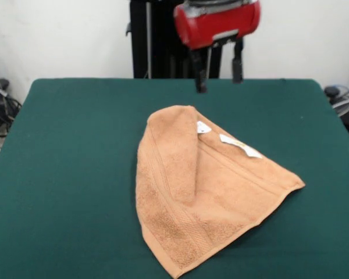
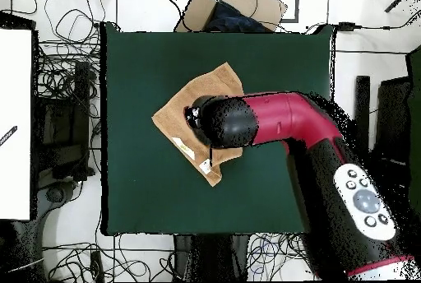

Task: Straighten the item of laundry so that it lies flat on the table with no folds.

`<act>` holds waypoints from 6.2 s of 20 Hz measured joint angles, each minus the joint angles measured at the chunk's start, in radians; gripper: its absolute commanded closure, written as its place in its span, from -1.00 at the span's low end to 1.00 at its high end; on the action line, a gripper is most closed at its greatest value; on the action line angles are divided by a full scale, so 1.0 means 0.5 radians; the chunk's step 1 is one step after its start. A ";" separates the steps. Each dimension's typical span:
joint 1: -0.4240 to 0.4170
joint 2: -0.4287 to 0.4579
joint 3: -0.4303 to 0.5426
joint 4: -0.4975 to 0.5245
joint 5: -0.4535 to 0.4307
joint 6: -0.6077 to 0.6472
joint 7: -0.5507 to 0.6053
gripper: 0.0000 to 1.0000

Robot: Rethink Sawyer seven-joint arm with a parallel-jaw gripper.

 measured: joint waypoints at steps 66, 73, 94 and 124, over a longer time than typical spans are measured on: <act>0.804 0.867 -0.953 0.306 0.334 -1.459 0.025 -1.00; 0.801 0.897 -0.961 0.340 0.335 -1.601 0.025 -1.00; 0.796 0.471 -0.966 0.558 0.551 -1.427 0.025 -1.00; 0.877 0.333 -0.943 0.342 0.753 -1.073 0.025 -1.00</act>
